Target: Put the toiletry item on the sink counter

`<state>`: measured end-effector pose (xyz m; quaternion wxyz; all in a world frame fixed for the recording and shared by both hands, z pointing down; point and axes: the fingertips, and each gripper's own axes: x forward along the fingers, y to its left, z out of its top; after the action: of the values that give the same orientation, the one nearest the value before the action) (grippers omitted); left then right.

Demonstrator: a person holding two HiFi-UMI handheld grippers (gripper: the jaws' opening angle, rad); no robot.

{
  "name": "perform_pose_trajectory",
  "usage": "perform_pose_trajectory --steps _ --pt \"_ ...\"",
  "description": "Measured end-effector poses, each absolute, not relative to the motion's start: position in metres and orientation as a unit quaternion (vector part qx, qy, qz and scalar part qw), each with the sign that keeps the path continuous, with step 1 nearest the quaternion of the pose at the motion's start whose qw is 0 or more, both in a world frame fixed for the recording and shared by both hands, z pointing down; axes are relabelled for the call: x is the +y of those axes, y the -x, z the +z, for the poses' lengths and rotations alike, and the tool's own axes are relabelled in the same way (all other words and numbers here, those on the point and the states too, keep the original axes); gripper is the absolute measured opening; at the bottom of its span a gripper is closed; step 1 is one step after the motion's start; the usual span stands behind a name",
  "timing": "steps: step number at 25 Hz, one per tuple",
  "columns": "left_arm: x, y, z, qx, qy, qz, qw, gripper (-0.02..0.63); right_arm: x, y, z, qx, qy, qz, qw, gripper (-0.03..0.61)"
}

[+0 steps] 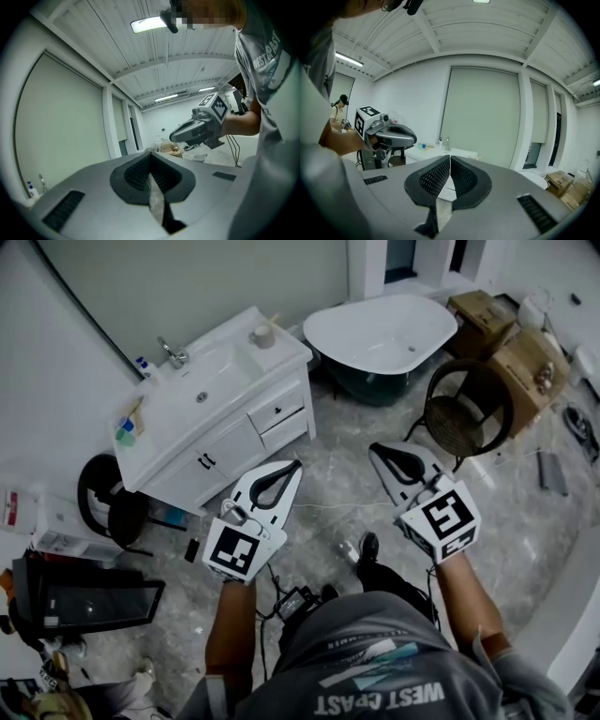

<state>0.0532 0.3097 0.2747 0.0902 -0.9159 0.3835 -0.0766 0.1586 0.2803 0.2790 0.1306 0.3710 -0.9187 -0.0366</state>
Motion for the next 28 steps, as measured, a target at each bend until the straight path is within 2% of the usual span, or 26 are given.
perform_pose_trajectory --steps 15,28 --pt "0.150 -0.092 0.292 0.439 0.891 -0.101 0.060 0.002 0.111 -0.198 0.298 -0.939 -0.319 -0.023 0.125 0.031" --pt "0.064 -0.102 0.298 0.457 0.881 -0.113 0.054 0.002 0.028 -0.213 0.311 -0.946 -0.298 -0.012 0.129 0.031"
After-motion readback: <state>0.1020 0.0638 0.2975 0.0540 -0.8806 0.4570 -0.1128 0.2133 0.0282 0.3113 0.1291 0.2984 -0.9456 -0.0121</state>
